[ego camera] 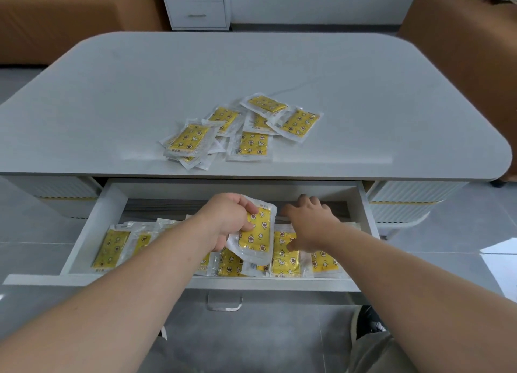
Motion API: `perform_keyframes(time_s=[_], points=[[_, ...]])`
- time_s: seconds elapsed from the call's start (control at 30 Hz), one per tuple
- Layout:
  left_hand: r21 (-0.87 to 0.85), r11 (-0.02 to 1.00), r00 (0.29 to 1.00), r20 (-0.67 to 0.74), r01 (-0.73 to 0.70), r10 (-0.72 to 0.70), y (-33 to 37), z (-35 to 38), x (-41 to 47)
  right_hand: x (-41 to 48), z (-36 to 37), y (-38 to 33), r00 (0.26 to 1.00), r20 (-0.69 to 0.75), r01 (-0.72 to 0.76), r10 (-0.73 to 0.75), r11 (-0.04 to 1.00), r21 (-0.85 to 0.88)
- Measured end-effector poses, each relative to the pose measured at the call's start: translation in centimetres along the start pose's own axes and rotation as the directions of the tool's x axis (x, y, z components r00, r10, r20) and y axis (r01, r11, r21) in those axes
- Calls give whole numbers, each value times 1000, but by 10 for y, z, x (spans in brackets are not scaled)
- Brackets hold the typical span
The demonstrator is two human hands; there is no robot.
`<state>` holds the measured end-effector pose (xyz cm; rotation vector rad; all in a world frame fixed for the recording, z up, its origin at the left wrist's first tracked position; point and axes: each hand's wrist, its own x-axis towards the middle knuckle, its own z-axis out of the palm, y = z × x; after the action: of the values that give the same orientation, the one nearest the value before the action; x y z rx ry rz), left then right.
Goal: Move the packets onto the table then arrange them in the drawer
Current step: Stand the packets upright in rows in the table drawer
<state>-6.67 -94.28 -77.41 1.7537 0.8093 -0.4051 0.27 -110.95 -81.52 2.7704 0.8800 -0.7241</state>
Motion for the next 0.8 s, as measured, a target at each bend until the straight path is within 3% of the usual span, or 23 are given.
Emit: perform_keyframes(time_s=[0.2, 0.47, 0.6, 0.8], points=[[158, 987, 1000, -16, 25, -23, -15, 12, 13, -7, -25, 2, 1000, 0, -10, 10, 999, -40], [396, 916, 997, -2, -66, 73, -30, 18, 26, -9, -32, -7, 999, 22, 23, -23, 1000, -13], [703, 679, 966, 44, -211, 254, -37, 14, 26, -10, -35, -11, 999, 18, 34, -34, 999, 8], [887, 413, 948, 77, -207, 309, -36, 17, 21, -14, -42, -18, 998, 10, 54, -55, 998, 29]])
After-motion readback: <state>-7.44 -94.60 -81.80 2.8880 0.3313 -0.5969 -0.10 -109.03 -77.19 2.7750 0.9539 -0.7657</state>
